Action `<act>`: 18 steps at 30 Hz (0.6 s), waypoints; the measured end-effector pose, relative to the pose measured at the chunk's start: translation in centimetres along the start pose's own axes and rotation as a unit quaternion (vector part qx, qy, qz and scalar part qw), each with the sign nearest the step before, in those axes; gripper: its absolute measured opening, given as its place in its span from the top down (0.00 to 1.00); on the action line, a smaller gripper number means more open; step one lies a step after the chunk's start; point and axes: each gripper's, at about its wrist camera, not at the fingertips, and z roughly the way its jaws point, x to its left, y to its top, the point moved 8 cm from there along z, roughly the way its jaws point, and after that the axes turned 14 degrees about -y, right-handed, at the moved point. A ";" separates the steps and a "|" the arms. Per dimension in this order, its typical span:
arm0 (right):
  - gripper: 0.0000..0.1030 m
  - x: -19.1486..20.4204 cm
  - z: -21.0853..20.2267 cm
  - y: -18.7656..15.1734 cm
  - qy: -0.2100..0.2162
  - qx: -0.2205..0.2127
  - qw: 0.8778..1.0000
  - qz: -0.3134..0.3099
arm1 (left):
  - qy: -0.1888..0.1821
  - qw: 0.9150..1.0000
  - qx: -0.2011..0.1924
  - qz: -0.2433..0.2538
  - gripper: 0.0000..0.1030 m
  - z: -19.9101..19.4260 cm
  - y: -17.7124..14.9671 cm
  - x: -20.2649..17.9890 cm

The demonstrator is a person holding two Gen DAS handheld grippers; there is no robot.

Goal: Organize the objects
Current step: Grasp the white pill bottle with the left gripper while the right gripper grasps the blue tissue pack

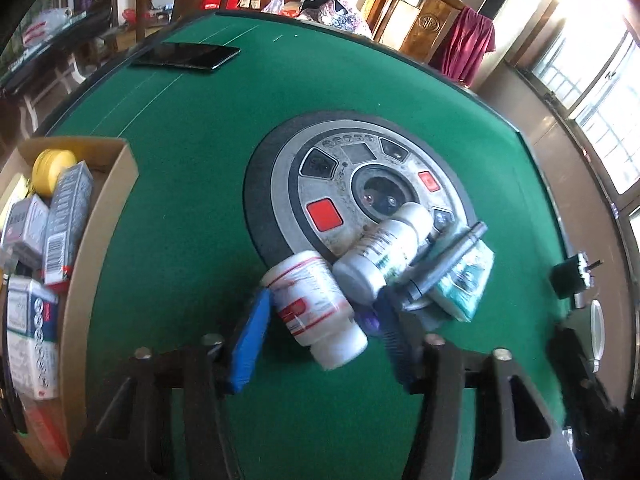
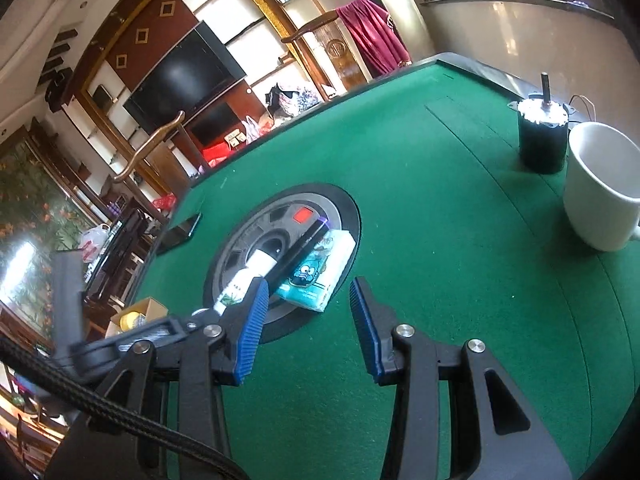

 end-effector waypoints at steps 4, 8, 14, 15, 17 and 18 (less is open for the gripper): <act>0.61 -0.4 0.4 0.1 -0.003 0.008 1.000 0.010 | 0.005 1.000 0.004 0.015 0.70 0.9 -0.1 0.9; 0.61 -1.0 1.0 0.1 -0.018 0.015 1.000 0.011 | 0.000 0.998 -0.002 0.055 0.70 0.3 -1.0 1.6; 0.61 -0.9 3.1 -0.8 -0.034 0.046 0.998 -0.001 | 0.003 0.994 -0.026 0.107 0.70 -1.2 -2.1 3.1; 0.61 -0.8 3.4 -0.8 -0.039 0.047 0.998 -0.004 | -0.001 0.993 -0.032 0.110 0.70 -1.2 -2.0 3.2; 0.61 -0.4 4.1 -1.0 -0.047 0.049 0.998 -0.014 | 0.009 0.992 -0.038 0.122 0.70 -1.1 -1.9 3.2; 0.61 -0.2 4.6 -1.1 -0.052 0.053 0.997 -0.017 | 0.011 0.991 -0.038 0.126 0.70 -1.1 -1.9 3.1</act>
